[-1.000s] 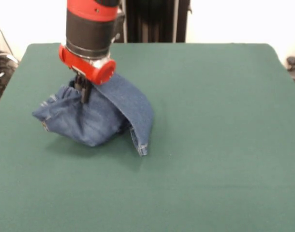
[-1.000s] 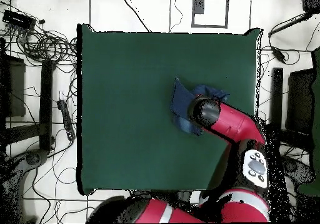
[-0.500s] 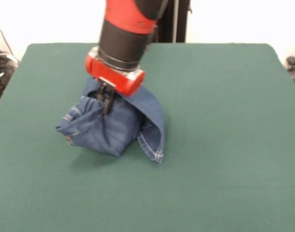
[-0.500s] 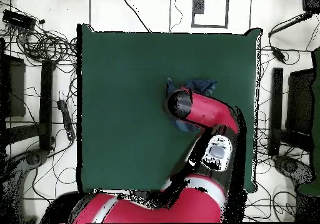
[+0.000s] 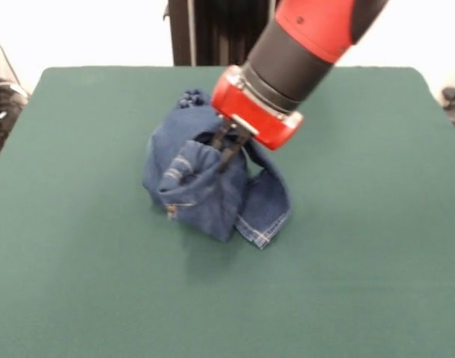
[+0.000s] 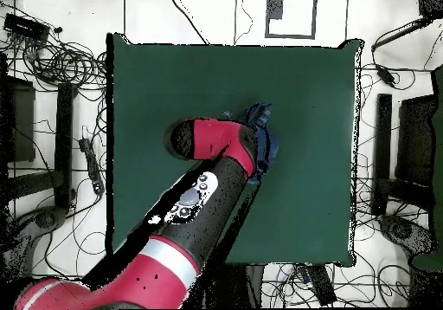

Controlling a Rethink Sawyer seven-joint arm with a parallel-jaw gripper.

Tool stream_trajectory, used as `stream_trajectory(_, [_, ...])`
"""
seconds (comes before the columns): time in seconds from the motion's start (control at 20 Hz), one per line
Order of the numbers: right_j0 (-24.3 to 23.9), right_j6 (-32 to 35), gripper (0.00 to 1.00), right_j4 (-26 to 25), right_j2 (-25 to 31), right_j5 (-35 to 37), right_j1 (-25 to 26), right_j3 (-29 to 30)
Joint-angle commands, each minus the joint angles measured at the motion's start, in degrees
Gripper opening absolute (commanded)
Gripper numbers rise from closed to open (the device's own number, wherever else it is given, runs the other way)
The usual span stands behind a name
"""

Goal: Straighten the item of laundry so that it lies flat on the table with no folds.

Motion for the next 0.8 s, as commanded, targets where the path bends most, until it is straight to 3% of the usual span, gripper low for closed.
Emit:
stream_trajectory(0.05, [-2.45,15.15,0.0,3.29,3.85,1.53,3.04,4.01])
stream_trajectory(0.5, [-3.0,13.91,0.0,0.92,2.03,3.73,4.16,2.17])
stream_trajectory(0.55, [-2.81,14.24,1.0,0.87,1.62,4.01,4.46,1.89])
stream_trajectory(0.8, [-1.62,16.64,1.0,1.76,-0.24,4.26,5.87,1.37])
